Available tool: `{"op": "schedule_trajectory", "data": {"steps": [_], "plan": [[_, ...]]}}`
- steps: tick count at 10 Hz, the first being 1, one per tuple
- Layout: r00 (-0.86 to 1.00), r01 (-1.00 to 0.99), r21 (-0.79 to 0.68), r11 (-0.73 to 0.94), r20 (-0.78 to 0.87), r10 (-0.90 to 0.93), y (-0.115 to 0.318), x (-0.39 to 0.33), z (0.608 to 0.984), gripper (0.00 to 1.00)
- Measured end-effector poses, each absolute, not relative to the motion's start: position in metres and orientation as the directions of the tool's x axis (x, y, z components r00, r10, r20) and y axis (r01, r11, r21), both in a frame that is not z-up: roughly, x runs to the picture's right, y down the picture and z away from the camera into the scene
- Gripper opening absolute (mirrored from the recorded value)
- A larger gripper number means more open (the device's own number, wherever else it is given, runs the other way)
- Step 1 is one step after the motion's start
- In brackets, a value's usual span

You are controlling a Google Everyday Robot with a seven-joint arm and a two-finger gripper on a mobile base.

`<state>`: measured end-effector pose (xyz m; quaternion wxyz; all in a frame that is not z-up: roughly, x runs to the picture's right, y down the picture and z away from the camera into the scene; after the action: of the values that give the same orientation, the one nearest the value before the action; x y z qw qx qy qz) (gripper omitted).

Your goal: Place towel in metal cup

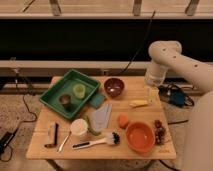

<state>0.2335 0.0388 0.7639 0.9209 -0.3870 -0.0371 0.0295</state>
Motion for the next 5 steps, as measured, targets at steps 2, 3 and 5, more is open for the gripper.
{"op": "schedule_trajectory", "data": {"steps": [2, 3, 5], "plan": [[0.993, 0.004, -0.704, 0.710, 0.085, 0.079, 0.040, 0.221, 0.768, 0.80], [0.992, 0.025, -0.700, 0.713, 0.107, 0.071, 0.043, 0.210, 0.769, 0.80], [0.984, 0.078, -0.685, 0.725, 0.168, 0.054, 0.048, 0.165, 0.773, 0.80]]}}
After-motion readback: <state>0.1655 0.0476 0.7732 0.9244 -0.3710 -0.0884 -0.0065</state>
